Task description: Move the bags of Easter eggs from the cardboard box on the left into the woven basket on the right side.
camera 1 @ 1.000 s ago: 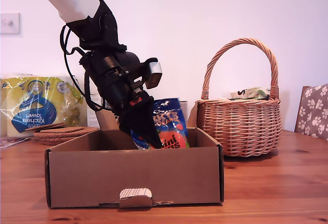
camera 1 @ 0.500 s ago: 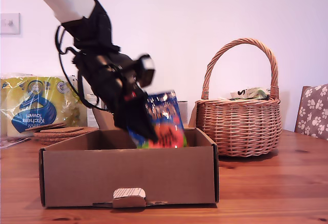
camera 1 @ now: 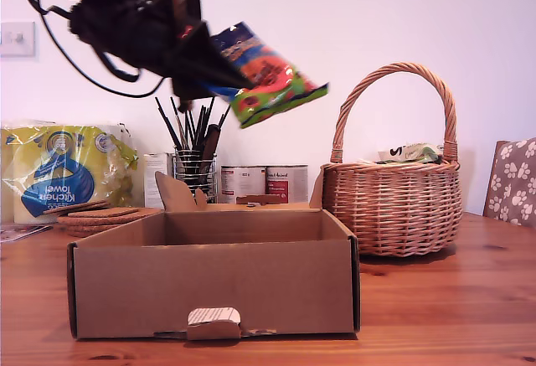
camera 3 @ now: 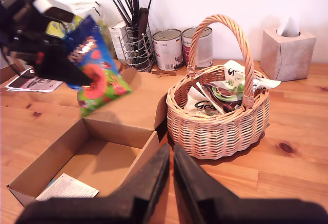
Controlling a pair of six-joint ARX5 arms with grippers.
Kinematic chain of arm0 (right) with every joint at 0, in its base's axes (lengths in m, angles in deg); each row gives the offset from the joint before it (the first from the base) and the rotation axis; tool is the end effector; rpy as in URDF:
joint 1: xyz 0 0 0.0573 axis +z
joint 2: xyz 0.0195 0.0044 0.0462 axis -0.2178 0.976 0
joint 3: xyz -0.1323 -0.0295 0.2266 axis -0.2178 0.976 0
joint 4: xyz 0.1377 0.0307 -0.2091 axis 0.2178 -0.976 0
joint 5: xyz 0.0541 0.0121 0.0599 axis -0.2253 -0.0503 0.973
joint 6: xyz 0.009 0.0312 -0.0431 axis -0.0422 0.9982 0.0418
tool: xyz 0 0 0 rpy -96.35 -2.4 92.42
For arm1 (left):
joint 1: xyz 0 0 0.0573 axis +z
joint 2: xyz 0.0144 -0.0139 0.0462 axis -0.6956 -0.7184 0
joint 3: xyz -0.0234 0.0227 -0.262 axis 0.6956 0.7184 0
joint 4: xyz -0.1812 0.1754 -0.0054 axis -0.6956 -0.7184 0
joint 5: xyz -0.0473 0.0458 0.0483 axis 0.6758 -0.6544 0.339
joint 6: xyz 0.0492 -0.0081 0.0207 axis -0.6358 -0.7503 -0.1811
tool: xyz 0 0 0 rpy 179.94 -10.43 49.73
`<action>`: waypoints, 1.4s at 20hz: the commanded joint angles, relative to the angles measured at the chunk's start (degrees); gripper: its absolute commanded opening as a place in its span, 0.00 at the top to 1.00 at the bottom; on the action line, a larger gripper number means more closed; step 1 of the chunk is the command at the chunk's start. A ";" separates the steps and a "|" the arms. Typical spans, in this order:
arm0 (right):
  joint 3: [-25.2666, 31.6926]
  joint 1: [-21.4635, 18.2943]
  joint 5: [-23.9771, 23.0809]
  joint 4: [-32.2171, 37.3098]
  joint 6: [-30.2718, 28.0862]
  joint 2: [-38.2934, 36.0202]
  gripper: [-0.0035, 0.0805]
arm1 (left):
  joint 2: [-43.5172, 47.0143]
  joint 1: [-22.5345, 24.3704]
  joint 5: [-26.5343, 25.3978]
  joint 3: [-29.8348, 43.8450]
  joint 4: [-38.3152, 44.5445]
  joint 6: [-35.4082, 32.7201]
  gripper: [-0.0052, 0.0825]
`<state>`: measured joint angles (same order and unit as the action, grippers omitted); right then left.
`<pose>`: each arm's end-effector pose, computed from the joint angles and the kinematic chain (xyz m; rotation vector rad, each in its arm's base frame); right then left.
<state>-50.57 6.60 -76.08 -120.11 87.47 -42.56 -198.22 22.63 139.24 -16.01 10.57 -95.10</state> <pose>0.0579 0.0221 0.3082 0.0402 0.2518 0.3846 0.3853 -0.1784 0.2655 -0.0573 0.7892 -1.4736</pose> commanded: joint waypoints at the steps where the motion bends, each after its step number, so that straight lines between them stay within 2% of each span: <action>1: -0.35 -0.13 -0.02 0.24 -0.22 -0.35 0.97 | -1.38 -1.90 -2.97 0.68 2.47 3.52 0.97; 6: -0.35 -0.11 -0.02 0.26 -0.20 -0.35 0.97 | 3.48 -4.55 -19.06 0.68 4.94 9.55 0.97; 8: -0.35 -0.11 -0.02 0.26 -0.20 -0.35 0.97 | 6.67 -5.60 -27.15 0.68 5.01 10.97 0.97; 10: -0.35 -0.11 -0.02 0.26 -0.20 -0.35 0.97 | 10.23 -6.69 -31.82 0.68 5.49 11.32 0.97; 15: -0.35 -0.13 -0.04 0.26 -0.22 -0.35 0.97 | 17.92 -7.61 -35.98 0.70 10.88 13.51 0.97; 21: -0.35 -0.13 -0.07 0.28 -0.22 -0.35 0.97 | 20.85 -8.09 -36.83 2.47 22.27 15.17 0.97; 24: -0.35 -0.13 -0.11 0.31 -0.52 -0.35 0.97 | 20.85 -9.53 -36.85 9.18 33.94 17.11 0.97; 28: -0.35 -0.13 -0.74 0.28 -1.57 -0.35 0.97 | 20.94 -10.82 -37.07 23.28 60.50 20.50 0.97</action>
<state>-50.57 6.58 -76.60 -120.08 86.14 -42.56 -176.91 12.00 102.28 6.09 64.38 -75.56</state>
